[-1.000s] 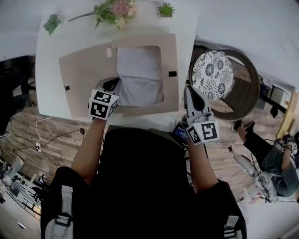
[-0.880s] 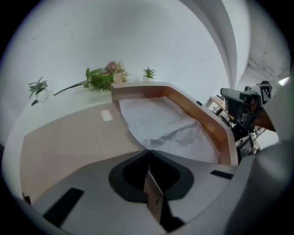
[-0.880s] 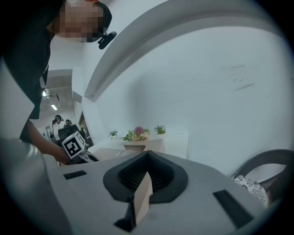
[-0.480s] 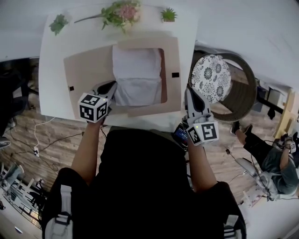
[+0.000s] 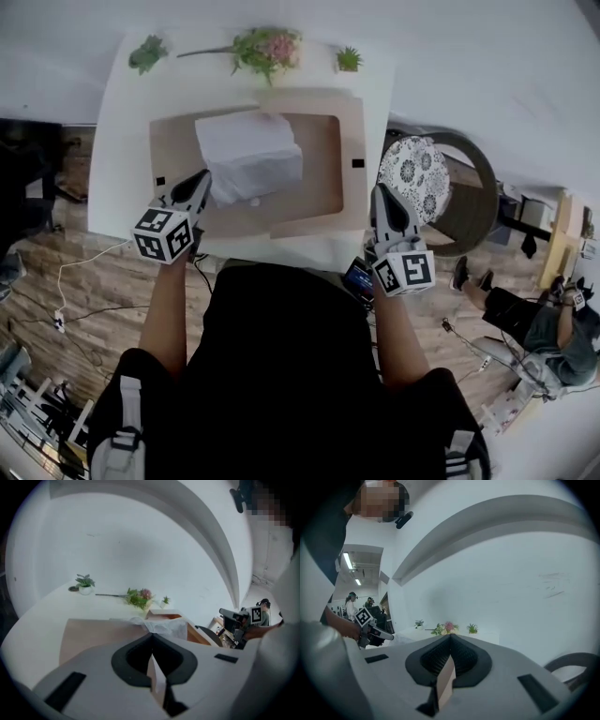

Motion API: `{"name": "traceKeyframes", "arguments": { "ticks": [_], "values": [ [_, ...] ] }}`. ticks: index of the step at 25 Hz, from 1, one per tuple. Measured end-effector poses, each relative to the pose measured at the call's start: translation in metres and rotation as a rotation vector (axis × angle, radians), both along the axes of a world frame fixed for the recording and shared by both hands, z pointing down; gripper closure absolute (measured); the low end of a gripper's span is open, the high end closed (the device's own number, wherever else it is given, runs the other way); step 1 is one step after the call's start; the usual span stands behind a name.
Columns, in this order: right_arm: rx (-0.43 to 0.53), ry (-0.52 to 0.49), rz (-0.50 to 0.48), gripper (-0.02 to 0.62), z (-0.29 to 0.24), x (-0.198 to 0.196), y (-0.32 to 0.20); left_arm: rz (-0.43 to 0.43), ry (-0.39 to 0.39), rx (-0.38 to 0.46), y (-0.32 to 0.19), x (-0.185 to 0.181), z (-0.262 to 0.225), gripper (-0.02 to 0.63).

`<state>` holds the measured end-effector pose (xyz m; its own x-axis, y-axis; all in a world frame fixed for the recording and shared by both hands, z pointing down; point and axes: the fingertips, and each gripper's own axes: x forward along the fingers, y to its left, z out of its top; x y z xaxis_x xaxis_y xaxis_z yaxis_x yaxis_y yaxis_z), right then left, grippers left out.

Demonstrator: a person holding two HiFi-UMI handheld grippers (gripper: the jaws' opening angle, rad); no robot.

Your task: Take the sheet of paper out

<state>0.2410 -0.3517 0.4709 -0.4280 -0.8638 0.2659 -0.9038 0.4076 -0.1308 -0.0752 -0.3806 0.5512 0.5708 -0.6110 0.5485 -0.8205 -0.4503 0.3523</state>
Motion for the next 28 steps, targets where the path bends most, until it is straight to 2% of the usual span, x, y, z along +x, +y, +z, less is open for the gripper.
{"name": "traceKeyframes", "arguments": {
  "ticks": [4,8,13,18,23,28],
  "values": [
    [0.073,0.024,-0.017,0.583,-0.032,-0.017,0.008,-0.036,0.054,0.147,-0.004,-0.013,-0.05,0.604],
    [0.174,0.054,-0.029,0.583,-0.071,-0.023,0.013,-0.059,0.117,0.309,-0.011,-0.009,-0.103,0.603],
    [0.286,0.038,-0.017,0.583,-0.118,-0.012,0.036,-0.077,0.165,0.525,0.001,0.006,-0.173,0.604],
    [0.387,0.035,0.003,0.583,-0.155,0.007,0.079,-0.067,0.185,0.713,0.036,0.025,-0.24,0.604],
    [0.44,0.012,0.032,0.583,-0.174,0.032,0.15,-0.036,0.185,0.827,0.093,0.045,-0.272,0.604],
    [0.43,0.013,0.053,0.583,-0.16,0.049,0.223,-0.013,0.184,0.831,0.159,0.065,-0.269,0.604]
  ]
}}
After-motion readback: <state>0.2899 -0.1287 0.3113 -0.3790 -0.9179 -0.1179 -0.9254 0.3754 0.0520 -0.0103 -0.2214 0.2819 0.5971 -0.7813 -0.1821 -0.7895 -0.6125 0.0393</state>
